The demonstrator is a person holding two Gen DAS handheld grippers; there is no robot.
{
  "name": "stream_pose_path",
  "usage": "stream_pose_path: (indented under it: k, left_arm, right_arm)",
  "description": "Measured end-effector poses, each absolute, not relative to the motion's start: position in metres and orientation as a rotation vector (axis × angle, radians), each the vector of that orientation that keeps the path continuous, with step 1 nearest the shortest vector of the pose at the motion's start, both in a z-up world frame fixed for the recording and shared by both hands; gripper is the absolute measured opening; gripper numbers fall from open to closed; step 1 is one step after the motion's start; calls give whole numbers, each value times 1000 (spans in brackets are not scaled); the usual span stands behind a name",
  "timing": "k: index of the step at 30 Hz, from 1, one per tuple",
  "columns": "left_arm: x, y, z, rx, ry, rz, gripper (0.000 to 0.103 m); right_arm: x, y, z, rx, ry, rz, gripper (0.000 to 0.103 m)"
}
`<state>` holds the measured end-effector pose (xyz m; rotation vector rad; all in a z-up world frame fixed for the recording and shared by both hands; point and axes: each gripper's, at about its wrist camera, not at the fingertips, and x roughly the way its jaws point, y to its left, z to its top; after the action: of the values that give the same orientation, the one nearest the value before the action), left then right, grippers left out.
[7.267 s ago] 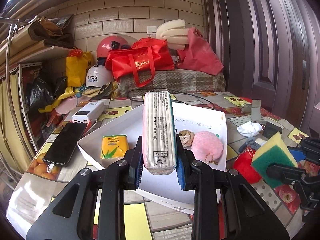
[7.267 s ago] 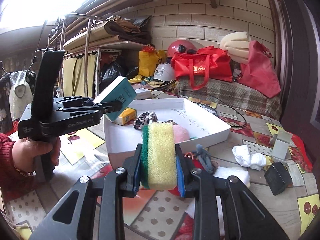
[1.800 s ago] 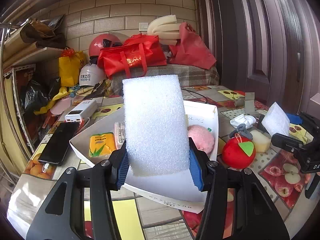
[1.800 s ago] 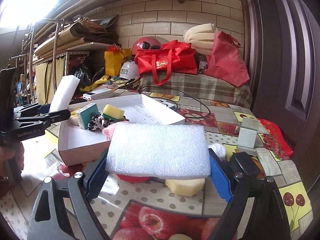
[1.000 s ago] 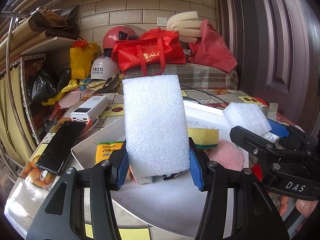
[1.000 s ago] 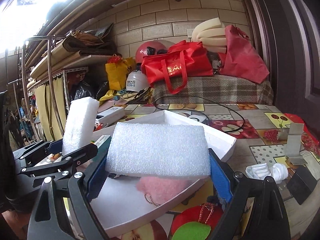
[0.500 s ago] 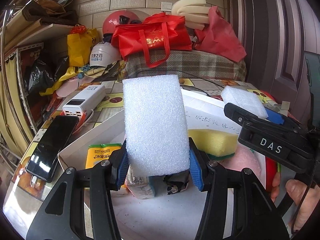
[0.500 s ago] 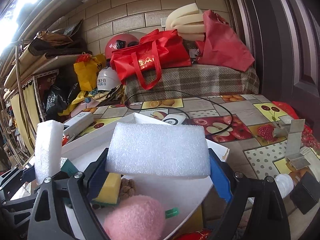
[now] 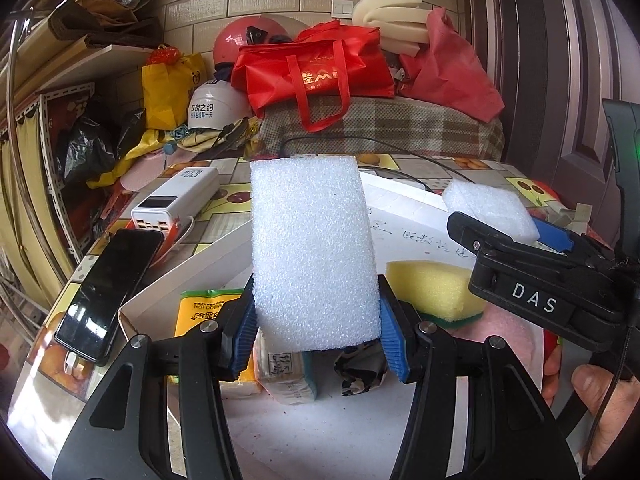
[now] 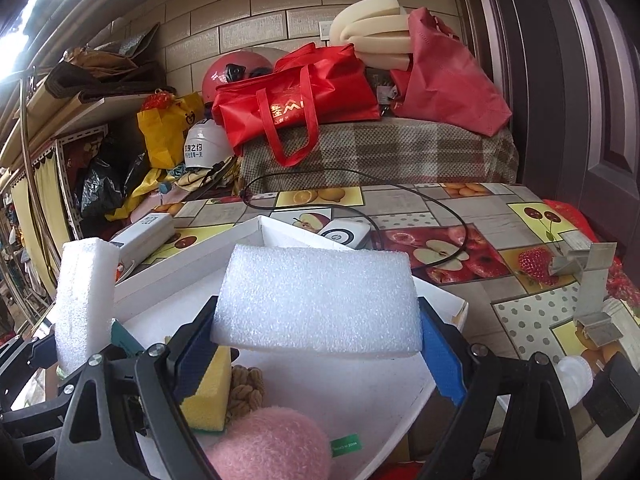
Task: Organize soft objects
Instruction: 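Carry both white foam blocks into the white box and open both tools, then withdraw both tools to the table and grasp the yellow round sponge with the right tool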
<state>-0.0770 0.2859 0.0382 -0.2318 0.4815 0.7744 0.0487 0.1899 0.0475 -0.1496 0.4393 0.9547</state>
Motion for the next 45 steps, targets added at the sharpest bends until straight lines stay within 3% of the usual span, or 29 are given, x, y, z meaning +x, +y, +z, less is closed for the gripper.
stream_pose_path:
  k: [1,2,3,4,23,29,36,40,45]
  left_arm:
    - [-76,285,38,-225,482,785,78]
    - [-76,283,38,-212,480,794,87]
    - [-76,280,39,-194,474,802,98]
    - [-77,276,40,-171,463,808,103]
    - [-92,264,46,-117,354,846,103]
    - [-102,256,47,-149,327,822,103]
    - [-93,218,49,-134,332,693,103]
    - [-73,186,48,-99,389,559,103]
    - [-46,157,44,-64,482,419,103]
  right_arm:
    - [49,191,47,-154,442,960,96]
    - [48,191,47,-155,442,963,103]
    - [48,191,47,-156,437,964,103]
    - [47,191,48,-160,432,966,103]
    - [28,162,56,-88,294,1005,103]
    - [32,122,53,-51,342,1051,103]
    - [32,57,54,-203,277,1059,103]
    - [47,30,46,-307,317,1032,103]
    - [79,22,25,-436,511,978,103]
